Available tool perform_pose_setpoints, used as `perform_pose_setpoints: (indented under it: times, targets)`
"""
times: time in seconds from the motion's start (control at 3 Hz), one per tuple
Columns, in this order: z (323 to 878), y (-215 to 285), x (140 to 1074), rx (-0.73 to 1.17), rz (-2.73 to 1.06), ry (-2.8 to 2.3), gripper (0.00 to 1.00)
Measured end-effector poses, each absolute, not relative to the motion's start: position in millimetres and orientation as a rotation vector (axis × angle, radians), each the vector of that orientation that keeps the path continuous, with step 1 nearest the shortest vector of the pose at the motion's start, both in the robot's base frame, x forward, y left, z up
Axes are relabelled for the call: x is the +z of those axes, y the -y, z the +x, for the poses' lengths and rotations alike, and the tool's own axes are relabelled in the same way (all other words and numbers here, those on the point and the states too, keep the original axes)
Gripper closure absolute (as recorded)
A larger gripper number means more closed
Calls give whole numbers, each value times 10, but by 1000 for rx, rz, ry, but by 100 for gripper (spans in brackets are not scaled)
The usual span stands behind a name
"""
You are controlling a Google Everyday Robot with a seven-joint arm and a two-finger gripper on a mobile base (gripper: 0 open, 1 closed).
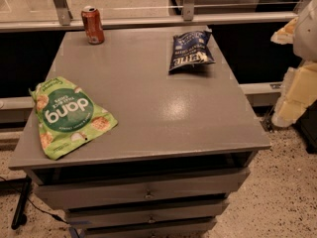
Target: Knock coke can over
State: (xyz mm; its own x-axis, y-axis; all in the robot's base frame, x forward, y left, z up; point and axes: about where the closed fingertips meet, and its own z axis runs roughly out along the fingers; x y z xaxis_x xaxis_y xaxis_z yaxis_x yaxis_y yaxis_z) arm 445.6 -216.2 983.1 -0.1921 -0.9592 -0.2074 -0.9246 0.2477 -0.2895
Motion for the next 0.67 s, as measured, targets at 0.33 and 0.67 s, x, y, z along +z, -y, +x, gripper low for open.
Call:
perform_pose_setpoints:
  times: [0.33, 0.67]
  targets:
    - [4701, 1940, 9796, -120, -1732, -2098, 0]
    - [5030, 1548, 9608, -59, -1720, -2030, 0]
